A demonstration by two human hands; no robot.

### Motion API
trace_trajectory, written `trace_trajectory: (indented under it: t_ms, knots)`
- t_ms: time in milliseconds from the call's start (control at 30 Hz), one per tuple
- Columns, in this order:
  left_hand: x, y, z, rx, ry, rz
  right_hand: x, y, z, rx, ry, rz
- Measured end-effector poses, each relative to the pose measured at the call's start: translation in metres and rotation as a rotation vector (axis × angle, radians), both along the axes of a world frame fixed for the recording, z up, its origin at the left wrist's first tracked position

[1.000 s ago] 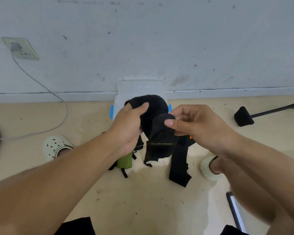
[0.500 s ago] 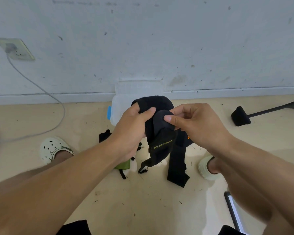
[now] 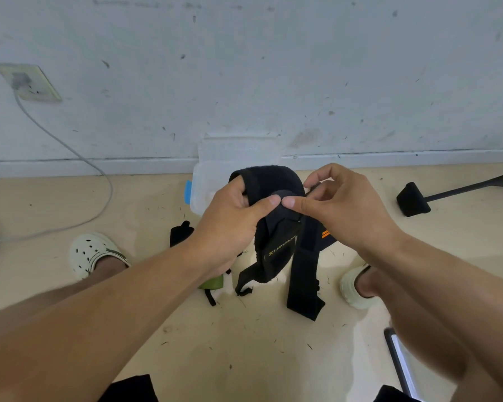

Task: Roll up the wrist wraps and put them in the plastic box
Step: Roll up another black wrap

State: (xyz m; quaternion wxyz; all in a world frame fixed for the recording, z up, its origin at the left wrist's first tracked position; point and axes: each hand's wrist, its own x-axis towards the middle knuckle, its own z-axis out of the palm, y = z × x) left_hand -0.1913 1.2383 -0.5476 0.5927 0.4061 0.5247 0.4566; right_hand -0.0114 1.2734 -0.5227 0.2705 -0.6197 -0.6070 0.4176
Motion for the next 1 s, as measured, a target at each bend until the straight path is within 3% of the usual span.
trace_trajectory:
  t_ms: [200, 500, 667, 800, 867, 1000]
  knots:
    - [-0.002, -0.002, -0.002, -0.013, 0.028, 0.049, -0.001, -0.001, -0.002, -0.192, 0.102, 0.049]
    - [0.001, -0.004, -0.002, 0.037, 0.115, 0.101, -0.008, -0.006, -0.003, -0.171, 0.145, 0.063]
    - [-0.002, -0.003, -0.001, -0.003, 0.147, 0.095, 0.000, -0.001, 0.001, -0.189, -0.060, 0.199]
    - [-0.004, 0.001, 0.005, 0.047, 0.398, 0.084, 0.006, 0.000, 0.001, -0.044, -0.193, 0.202]
    - [-0.002, 0.000, 0.009, 0.112, 0.488, 0.070, 0.005, 0.000, 0.000, -0.070, -0.202, 0.308]
    - [0.000, -0.005, 0.013, 0.197, 0.519, -0.020, 0.004, 0.001, -0.011, -0.325, -0.140, 0.648]
